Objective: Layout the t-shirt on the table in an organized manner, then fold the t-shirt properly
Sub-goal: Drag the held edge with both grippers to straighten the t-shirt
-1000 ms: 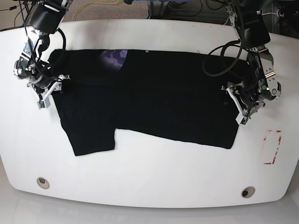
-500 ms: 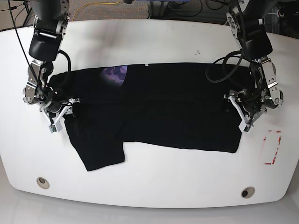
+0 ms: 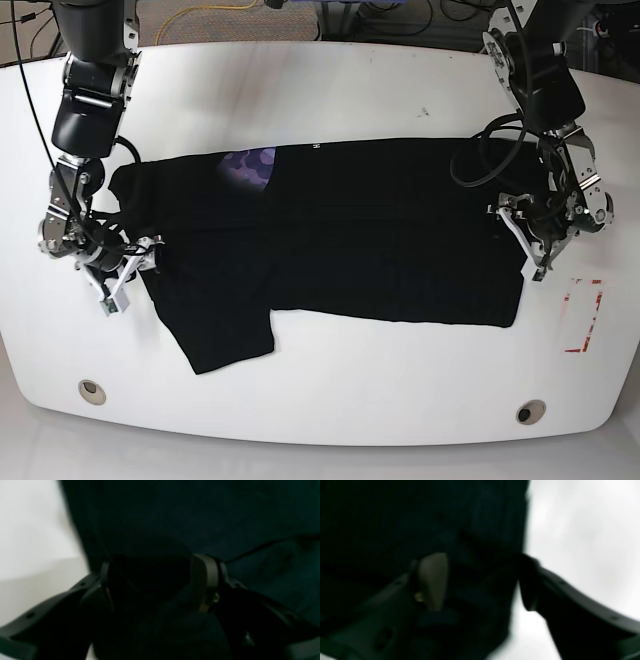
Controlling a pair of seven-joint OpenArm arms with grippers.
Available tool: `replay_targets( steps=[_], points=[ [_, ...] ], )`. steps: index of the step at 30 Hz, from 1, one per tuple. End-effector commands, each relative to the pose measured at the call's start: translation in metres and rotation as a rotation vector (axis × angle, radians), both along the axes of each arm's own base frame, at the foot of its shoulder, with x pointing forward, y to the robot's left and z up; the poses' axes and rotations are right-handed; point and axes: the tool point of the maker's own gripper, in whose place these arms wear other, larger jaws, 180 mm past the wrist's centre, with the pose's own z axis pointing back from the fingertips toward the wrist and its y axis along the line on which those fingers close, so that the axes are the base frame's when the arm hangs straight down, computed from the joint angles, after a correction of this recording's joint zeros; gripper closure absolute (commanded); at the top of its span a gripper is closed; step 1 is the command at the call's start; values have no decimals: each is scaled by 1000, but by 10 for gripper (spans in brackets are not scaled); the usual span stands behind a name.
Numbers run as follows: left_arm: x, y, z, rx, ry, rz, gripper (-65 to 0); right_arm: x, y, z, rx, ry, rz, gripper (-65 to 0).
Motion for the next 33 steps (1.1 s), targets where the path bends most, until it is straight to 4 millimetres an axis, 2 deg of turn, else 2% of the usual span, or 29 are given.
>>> replay_targets(
  steps=[1, 5, 9, 13, 19, 24, 33],
  points=[
    [11, 12, 19, 20, -45, 16, -360, 13, -13, 42, -52, -93, -4, -479],
    [12, 19, 32, 52, -76, 24, -360, -7, -29, 60, -130, -86, -35, -485],
    [11, 22, 42, 84, -87, 20, -360, -29, -32, 64, -163, -67, -68, -493],
    [1, 25, 45, 119, -74, 15, -360, -53, -31, 57, -182, -28, -89, -522],
    [-8, 27, 56, 169, -93, 8, -360, -75, -14, 36, -164, 14, -74, -560],
    [-12, 26, 53, 172, -86, 5, -360, -81, 1, 23, -126, 36, -67, -556],
    [-12, 26, 53, 171, -86, 7, -360, -81, 10, -2, -40, 54, -79, -555]
  ],
)
